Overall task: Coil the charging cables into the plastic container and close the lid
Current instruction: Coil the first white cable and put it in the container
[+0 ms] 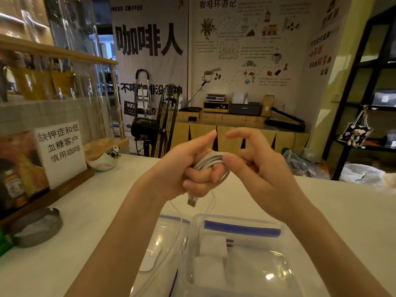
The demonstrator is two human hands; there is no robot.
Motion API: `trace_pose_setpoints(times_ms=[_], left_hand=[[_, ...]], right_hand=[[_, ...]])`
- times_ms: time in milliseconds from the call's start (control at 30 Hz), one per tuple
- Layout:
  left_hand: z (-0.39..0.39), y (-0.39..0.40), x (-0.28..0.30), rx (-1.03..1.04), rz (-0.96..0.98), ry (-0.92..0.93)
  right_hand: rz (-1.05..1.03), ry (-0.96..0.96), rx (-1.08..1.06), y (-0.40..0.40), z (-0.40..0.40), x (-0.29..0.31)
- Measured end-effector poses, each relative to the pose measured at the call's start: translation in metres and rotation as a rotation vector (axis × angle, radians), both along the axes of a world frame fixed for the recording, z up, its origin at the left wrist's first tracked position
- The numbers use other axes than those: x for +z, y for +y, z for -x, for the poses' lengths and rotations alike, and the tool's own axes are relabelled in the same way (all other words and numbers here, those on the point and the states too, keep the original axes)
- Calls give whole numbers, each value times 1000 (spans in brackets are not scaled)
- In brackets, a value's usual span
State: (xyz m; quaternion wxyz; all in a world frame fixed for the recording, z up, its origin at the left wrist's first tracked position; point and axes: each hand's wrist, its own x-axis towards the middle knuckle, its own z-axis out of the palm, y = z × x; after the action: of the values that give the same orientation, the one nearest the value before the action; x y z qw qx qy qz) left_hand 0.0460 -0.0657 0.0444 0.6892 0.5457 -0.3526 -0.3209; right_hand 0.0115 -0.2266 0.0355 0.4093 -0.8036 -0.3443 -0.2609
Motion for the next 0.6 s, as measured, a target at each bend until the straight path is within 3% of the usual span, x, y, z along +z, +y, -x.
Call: trace_pose_setpoints(times_ms=[100, 167, 267, 333, 433, 500, 600], left_hand=[[3, -1, 2, -62, 57, 90], [6, -3, 2, 48, 10, 49], [6, -12, -2, 533, -184, -232], [7, -17, -2, 725, -172, -379], [11, -24, -2, 732, -189, -521], [13, -31, -5, 731, -318, -693], [15, -34, -9, 887, -461, -926]], right_hand=[[26, 48, 45, 6, -5, -8], [46, 59, 56, 6, -8, -10], [150, 13, -54, 2, -13, -13], [148, -11, -122, -1, -15, -13], [8, 26, -164, -7, -20, -9], [-82, 72, -187, -11, -22, -7], [-154, 129, -186, -13, -25, -8]])
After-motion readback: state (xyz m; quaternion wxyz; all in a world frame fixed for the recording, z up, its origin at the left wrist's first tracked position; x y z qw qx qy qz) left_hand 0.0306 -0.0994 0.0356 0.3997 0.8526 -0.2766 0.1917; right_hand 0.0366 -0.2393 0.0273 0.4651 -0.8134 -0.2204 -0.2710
